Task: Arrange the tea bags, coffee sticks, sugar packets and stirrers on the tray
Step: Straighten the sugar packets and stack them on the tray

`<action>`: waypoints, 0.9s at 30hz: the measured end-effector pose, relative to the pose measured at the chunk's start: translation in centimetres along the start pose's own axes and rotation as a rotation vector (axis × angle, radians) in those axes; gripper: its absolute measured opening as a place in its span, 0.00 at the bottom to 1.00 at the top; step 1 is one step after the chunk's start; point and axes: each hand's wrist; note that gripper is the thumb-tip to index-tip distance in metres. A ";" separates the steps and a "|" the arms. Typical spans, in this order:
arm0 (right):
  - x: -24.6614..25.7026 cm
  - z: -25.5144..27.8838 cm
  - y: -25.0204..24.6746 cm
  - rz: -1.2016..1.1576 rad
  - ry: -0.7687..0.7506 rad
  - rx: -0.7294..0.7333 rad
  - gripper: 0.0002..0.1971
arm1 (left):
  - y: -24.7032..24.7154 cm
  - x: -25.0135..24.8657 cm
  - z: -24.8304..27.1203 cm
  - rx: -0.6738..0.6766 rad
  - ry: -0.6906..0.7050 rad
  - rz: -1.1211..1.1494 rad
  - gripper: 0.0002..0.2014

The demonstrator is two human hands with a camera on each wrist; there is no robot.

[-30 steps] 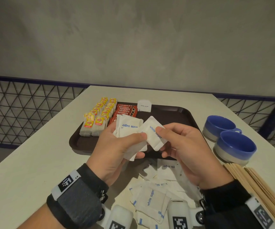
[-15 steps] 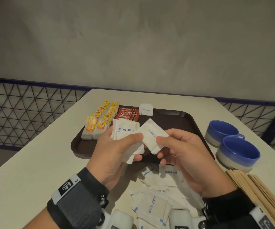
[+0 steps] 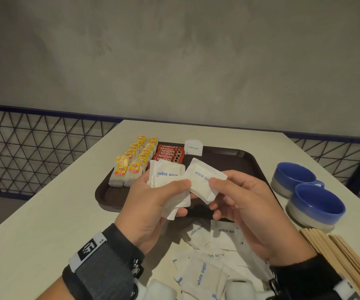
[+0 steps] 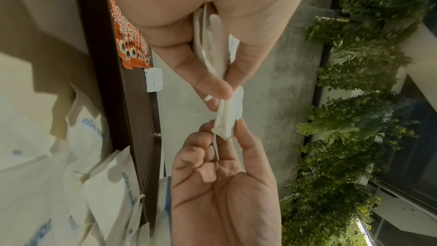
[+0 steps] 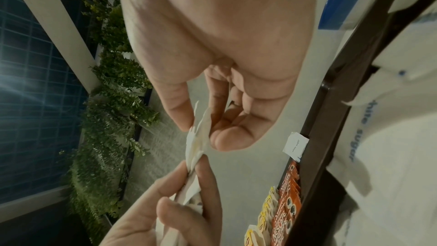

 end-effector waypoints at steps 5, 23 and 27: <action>-0.2 -0.2 0.0 -0.027 0.006 -0.014 0.06 | 0.3 -0.4 0.2 0.003 -0.044 0.059 0.18; 11.2 -10.6 0.4 0.478 0.075 -0.203 0.05 | -2.4 -0.5 -2.6 -0.173 -0.224 0.262 0.07; 10.9 -16.9 -0.2 0.829 0.184 -0.292 0.08 | -2.8 -0.3 -2.3 -0.160 -0.205 0.240 0.07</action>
Point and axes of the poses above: each hand's wrist, its own z-axis away from the middle knuckle, its own y-axis out of the palm, x = y × z, and after that the axes turned 15 degrees about y, right-handed
